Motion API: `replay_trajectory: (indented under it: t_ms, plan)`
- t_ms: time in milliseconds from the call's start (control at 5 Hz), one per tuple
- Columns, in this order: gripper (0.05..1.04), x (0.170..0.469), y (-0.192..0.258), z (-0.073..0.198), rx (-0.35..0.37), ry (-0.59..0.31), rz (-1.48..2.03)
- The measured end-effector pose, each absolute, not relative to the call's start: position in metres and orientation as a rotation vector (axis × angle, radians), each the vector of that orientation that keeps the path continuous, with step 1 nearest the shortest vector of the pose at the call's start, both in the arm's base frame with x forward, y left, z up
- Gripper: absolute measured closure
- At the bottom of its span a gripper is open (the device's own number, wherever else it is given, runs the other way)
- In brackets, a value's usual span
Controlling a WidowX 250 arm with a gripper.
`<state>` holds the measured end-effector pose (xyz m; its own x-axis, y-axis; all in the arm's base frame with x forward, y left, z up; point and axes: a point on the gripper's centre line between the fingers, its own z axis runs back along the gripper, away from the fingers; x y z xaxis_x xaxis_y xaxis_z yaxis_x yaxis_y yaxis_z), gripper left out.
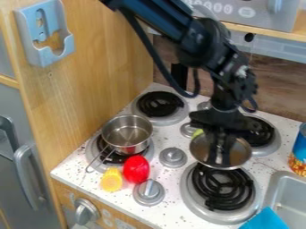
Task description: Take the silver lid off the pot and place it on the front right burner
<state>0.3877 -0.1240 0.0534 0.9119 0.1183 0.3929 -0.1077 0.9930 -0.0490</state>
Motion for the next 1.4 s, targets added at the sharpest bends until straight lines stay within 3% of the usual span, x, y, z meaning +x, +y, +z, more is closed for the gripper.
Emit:
replay_trajectory:
  t_ms: [600, 800, 1200, 1400]
  plan:
    - [0.75, 0.37, -0.123, 0.016, 0.013, -0.376, 0.087]
    - [0.677, 0.365, -0.123, 0.011, 0.01, -0.372, 0.073]
    - [0.102, 0.359, -0.111, 0.014, 0.024, -0.373, 0.075]
    - [0.077, 0.358, -0.099, 0.06, -0.017, -0.424, 0.074]
